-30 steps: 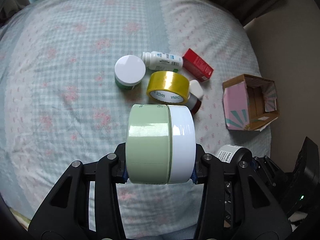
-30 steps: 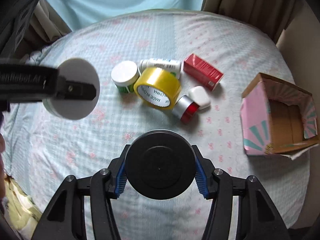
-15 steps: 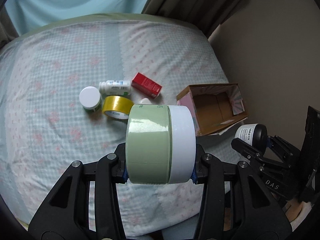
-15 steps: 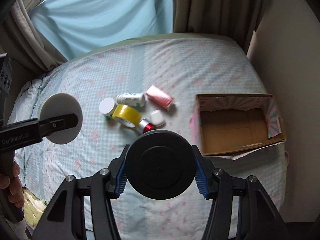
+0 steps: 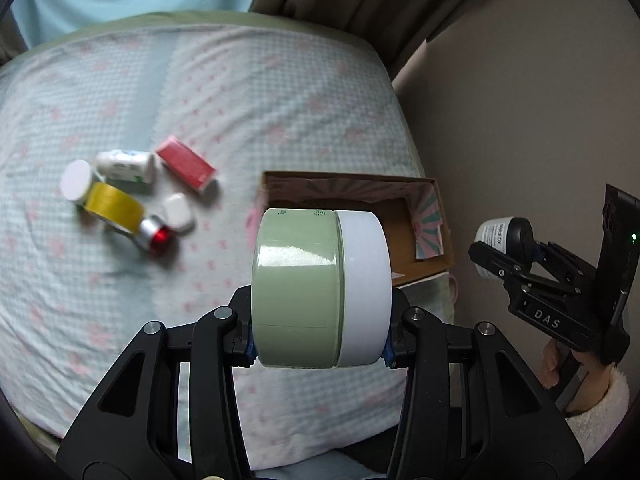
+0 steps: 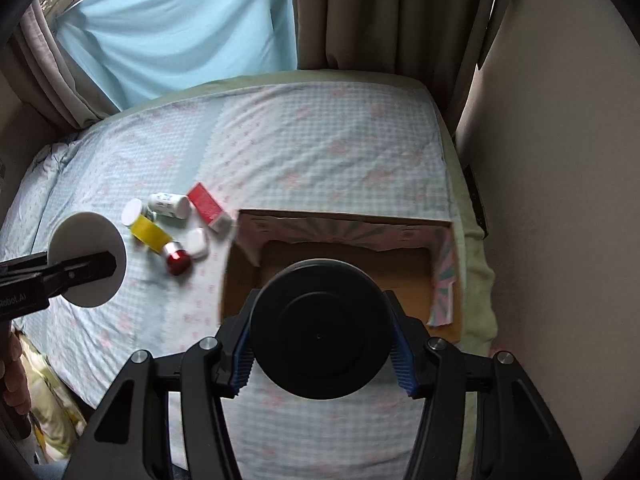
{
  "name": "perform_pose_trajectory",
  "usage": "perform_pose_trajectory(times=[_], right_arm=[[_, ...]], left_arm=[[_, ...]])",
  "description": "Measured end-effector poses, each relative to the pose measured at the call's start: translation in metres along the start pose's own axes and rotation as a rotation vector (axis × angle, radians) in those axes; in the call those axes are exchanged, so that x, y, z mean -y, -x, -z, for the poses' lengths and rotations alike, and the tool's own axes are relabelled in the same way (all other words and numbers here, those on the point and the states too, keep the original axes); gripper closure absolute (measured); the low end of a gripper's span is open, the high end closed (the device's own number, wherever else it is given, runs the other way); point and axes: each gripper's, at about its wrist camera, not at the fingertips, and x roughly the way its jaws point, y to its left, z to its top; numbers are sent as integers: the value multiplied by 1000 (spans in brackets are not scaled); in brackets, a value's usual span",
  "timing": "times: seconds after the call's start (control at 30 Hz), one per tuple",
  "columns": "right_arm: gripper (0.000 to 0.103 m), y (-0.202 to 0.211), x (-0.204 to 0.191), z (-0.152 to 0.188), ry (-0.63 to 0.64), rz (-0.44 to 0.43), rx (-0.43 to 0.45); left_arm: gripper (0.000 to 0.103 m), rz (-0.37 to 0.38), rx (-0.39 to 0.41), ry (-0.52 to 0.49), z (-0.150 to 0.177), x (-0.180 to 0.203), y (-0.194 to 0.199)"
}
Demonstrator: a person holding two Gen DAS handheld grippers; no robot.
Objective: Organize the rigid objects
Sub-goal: 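Carry the pale green jar and black-lidded jar over the cardboard box with both tools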
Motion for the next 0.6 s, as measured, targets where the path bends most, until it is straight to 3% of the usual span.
perform_pose_trajectory(times=[0.13,0.3,0.6], right_arm=[[50,-37,43,-7,37,-4,-36],[50,-85,67,-5,110,-51,-72],[50,-175,70,16,257,-116,-137]], left_arm=[[64,-17,-47,7,-6,34,-49],[64,-52,-123,8,-17,55,-113],[64,-140,-266,23,-31,37,-225]])
